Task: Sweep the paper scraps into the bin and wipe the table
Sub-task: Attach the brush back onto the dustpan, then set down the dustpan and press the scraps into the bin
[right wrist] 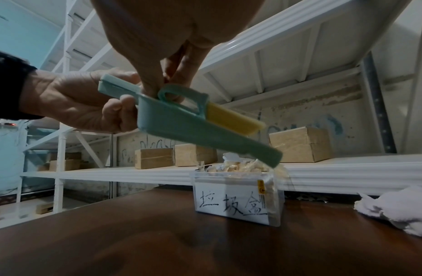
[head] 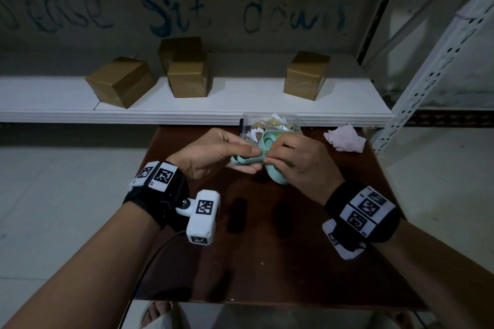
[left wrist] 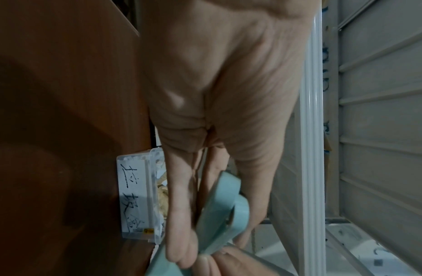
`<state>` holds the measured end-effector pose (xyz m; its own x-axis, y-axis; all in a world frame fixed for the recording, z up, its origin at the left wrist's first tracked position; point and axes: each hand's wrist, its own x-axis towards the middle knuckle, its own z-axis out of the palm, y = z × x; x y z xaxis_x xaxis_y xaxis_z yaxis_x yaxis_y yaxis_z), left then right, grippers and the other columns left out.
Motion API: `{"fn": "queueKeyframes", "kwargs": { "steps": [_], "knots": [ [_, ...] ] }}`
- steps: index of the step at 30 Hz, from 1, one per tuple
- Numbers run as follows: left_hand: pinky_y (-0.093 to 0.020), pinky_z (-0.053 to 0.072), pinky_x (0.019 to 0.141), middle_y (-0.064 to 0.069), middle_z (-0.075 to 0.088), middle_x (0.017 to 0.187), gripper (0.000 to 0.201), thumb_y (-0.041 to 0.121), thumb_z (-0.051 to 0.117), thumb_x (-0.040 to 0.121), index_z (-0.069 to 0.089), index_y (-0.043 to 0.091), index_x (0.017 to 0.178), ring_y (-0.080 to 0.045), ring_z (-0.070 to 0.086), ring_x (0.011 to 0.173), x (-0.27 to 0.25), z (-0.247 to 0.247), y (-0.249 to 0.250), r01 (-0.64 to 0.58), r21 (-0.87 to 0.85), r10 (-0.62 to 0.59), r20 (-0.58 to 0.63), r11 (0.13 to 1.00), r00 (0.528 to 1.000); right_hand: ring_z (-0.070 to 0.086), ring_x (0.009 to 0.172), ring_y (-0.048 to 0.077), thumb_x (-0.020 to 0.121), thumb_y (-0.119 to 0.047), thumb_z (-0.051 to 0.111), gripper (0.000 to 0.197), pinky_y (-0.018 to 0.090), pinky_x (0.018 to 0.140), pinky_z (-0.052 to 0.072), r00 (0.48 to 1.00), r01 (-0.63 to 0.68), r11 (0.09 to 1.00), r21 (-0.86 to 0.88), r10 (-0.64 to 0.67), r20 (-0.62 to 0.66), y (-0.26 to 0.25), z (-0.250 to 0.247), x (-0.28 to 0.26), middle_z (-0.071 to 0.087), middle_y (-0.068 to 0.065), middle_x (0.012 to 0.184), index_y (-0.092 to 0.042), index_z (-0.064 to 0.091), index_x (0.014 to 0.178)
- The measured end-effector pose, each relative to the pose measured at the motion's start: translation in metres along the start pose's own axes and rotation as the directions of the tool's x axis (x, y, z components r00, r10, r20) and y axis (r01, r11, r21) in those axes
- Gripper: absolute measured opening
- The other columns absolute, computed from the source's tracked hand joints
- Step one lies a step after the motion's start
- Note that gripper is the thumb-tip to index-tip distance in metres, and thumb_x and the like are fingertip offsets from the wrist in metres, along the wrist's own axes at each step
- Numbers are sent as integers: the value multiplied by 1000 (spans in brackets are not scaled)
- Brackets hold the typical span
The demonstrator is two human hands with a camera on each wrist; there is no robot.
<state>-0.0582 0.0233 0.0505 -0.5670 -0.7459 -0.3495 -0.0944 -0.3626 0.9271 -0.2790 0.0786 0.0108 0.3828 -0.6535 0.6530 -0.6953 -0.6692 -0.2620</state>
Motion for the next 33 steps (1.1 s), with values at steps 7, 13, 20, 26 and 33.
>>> {"fn": "queueKeyframes", "kwargs": {
  "steps": [7,13,20,26,33],
  "knots": [
    [-36,64,81,-40,68,108,31,-19,55,90,64,-19,119,-35,77,87,-1,-8,2,-13,7,13,11,1000,1000,70,87,26,90,-4,75,6,45,78,58,1000,-3,1000,0,3,-20,-1,3,-2,73,9,95,-2,78,95],
    [-28,64,73,-34,69,112,29,-15,48,96,71,-5,111,-26,73,82,-6,-53,16,-38,6,39,-189,999,981,70,99,29,86,6,69,14,41,91,58,982,-18,998,-54,8,-187,-8,-8,6,73,15,105,2,76,98],
    [-26,63,67,-15,76,91,55,-14,35,101,82,8,83,-18,73,73,-16,-95,18,-47,-101,9,-343,994,939,69,104,31,86,10,60,23,40,95,56,981,-13,998,-65,0,-195,-4,-11,4,72,17,108,5,73,104],
    [-22,60,59,-17,69,101,45,-7,23,105,65,3,118,-19,61,80,-20,-122,11,-64,-247,-70,-498,967,865,70,102,33,85,12,61,24,42,93,57,980,-3,998,-69,-10,-197,-4,-5,0,72,16,106,4,74,105],
    [-26,59,51,-19,62,100,28,-3,27,106,51,0,119,-22,57,79,-10,-156,-24,-29,-433,-265,-602,901,753,71,101,29,88,8,58,24,40,91,57,973,-75,997,-26,68,-220,-2,-2,5,72,12,104,0,74,104]
  ]
}}
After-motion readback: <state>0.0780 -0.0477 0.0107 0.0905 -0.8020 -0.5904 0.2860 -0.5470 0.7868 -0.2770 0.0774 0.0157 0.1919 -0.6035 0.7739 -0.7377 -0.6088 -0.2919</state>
